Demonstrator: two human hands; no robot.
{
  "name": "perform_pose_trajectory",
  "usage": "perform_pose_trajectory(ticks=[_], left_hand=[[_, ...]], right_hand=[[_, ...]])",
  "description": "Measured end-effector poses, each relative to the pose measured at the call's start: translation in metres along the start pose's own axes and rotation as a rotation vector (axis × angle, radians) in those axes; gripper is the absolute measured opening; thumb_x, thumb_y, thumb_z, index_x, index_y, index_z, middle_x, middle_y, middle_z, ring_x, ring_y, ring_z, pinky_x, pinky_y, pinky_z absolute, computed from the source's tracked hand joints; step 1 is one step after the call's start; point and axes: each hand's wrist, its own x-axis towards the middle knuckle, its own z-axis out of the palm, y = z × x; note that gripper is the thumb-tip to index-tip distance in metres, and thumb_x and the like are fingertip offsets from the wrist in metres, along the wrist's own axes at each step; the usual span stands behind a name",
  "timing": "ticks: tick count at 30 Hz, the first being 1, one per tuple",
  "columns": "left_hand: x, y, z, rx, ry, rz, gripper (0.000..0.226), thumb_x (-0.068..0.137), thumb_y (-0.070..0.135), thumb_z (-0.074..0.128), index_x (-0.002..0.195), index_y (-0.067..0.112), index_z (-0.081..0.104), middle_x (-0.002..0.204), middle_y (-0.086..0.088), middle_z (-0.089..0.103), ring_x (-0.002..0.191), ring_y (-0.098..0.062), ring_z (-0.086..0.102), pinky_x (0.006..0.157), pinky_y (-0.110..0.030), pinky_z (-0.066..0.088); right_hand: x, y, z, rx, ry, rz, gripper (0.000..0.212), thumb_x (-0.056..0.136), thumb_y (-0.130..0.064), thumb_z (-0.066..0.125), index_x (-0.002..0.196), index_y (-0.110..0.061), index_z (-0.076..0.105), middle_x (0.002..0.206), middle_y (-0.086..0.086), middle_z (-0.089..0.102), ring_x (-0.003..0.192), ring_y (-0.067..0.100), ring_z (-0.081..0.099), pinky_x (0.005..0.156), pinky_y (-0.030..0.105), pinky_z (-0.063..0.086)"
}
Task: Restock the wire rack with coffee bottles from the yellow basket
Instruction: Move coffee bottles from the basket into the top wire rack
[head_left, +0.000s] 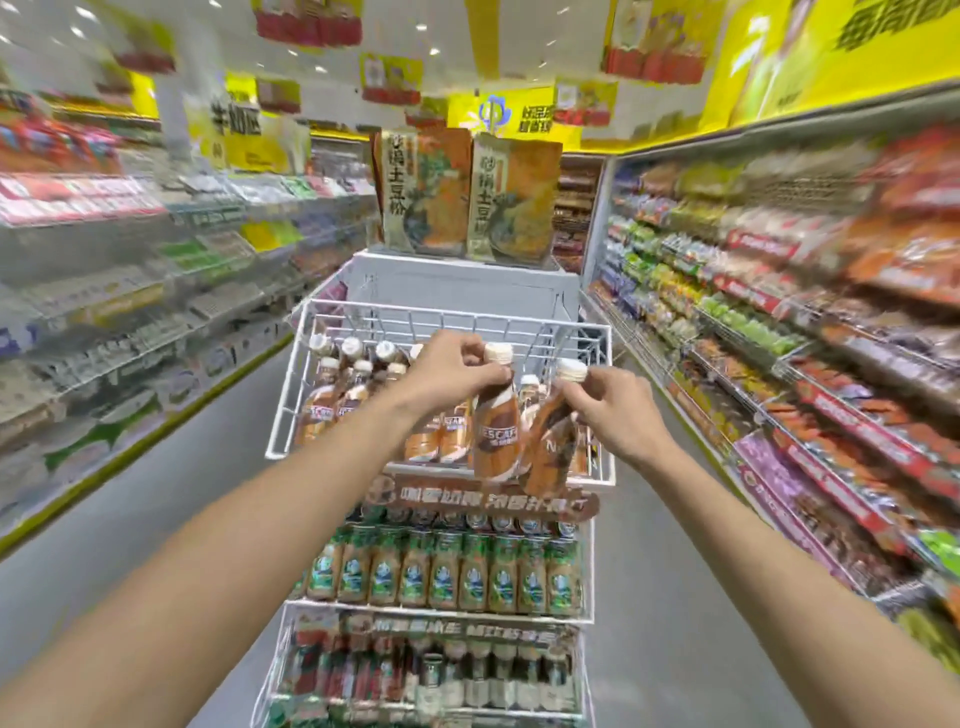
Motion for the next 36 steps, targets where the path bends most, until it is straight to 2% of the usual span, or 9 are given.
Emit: perform_pose_trajectory(ticks=[4, 14, 18, 21, 27, 29, 31, 33, 36], left_hand=[[0.044, -0.004, 0.036, 0.037, 0.022, -0.042, 0.021, 0.084, 0.023, 0.083, 0.084, 0.005, 0.072, 0.076, -0.005, 0.068, 0.076, -0.018, 0.059, 0.070, -0.030, 0.043], [0.103, -0.055, 0.072, 0.067, -0.033, -0.232, 0.007, 0.093, 0.021, 0.076, 0.094, 0.014, 0.073, 0.093, -0.001, 0.076, 0.077, -0.006, 0.071, 0.066, -0.023, 0.047], [0.112, -0.068, 0.074, -0.015, -0.107, -0.284, 0.009, 0.093, 0.021, 0.075, 0.086, 0.021, 0.070, 0.088, 0.004, 0.077, 0.086, -0.007, 0.072, 0.089, -0.032, 0.057], [0.119, -0.074, 0.076, -0.047, -0.142, -0.294, 0.005, 0.092, 0.024, 0.076, 0.093, 0.019, 0.075, 0.089, 0.004, 0.083, 0.098, -0.014, 0.077, 0.101, -0.037, 0.057], [0.129, -0.084, 0.074, -0.080, -0.149, -0.345, 0.017, 0.091, 0.025, 0.077, 0.099, 0.010, 0.077, 0.102, -0.006, 0.082, 0.113, -0.027, 0.075, 0.103, -0.041, 0.056], [0.130, -0.087, 0.075, -0.085, -0.130, -0.355, 0.040, 0.083, 0.032, 0.084, 0.104, -0.001, 0.075, 0.111, -0.015, 0.079, 0.115, -0.029, 0.072, 0.105, -0.042, 0.054], [0.133, -0.092, 0.078, -0.065, -0.129, -0.356, 0.051, 0.077, 0.036, 0.090, 0.099, -0.006, 0.072, 0.110, -0.017, 0.078, 0.100, -0.016, 0.076, 0.087, -0.029, 0.057], [0.135, -0.094, 0.081, -0.031, -0.102, -0.367, 0.032, 0.076, 0.029, 0.091, 0.082, 0.009, 0.067, 0.091, -0.001, 0.074, 0.066, 0.004, 0.072, 0.061, -0.013, 0.047], [0.138, -0.094, 0.085, 0.006, -0.038, -0.357, 0.033, 0.077, 0.026, 0.091, 0.082, 0.015, 0.060, 0.086, 0.008, 0.064, 0.071, -0.003, 0.065, 0.065, -0.017, 0.045]], right_hand=[[0.044, 0.030, -0.004, -0.047, -0.042, 0.058, 0.041, 0.097, -0.043, 0.063, 0.070, -0.012, 0.060, 0.069, 0.005, 0.072, 0.069, 0.024, 0.071, 0.063, 0.035, 0.052], [0.094, 0.076, 0.046, -0.200, -0.264, 0.179, 0.051, 0.105, -0.030, 0.054, 0.058, -0.013, 0.044, 0.082, 0.022, 0.076, 0.085, 0.038, 0.075, 0.079, 0.046, 0.061], [0.110, 0.085, 0.066, -0.246, -0.369, 0.240, 0.049, 0.107, -0.031, 0.054, 0.064, -0.008, 0.052, 0.077, 0.017, 0.068, 0.089, 0.039, 0.074, 0.081, 0.042, 0.060], [0.124, 0.091, 0.076, -0.253, -0.439, 0.313, 0.040, 0.108, -0.038, 0.053, 0.084, -0.007, 0.060, 0.104, 0.024, 0.073, 0.092, 0.031, 0.067, 0.094, 0.046, 0.058], [0.135, 0.094, 0.095, -0.298, -0.420, 0.374, 0.041, 0.108, -0.030, 0.057, 0.072, -0.012, 0.048, 0.096, 0.012, 0.061, 0.089, 0.030, 0.059, 0.082, 0.039, 0.053], [0.135, 0.093, 0.097, -0.299, -0.420, 0.395, 0.042, 0.107, -0.028, 0.058, 0.070, -0.013, 0.047, 0.097, 0.013, 0.063, 0.089, 0.030, 0.061, 0.082, 0.040, 0.054], [0.135, 0.092, 0.096, -0.306, -0.441, 0.405, 0.037, 0.107, -0.029, 0.058, 0.076, -0.009, 0.052, 0.102, 0.016, 0.067, 0.094, 0.033, 0.066, 0.079, 0.037, 0.051], [0.135, 0.091, 0.094, -0.299, -0.442, 0.404, 0.029, 0.107, -0.029, 0.058, 0.090, -0.006, 0.056, 0.112, 0.020, 0.070, 0.101, 0.036, 0.067, 0.080, 0.038, 0.050], [0.134, 0.092, 0.094, -0.299, -0.432, 0.392, 0.030, 0.107, -0.031, 0.059, 0.094, -0.005, 0.055, 0.107, 0.019, 0.068, 0.095, 0.033, 0.062, 0.082, 0.040, 0.051]])
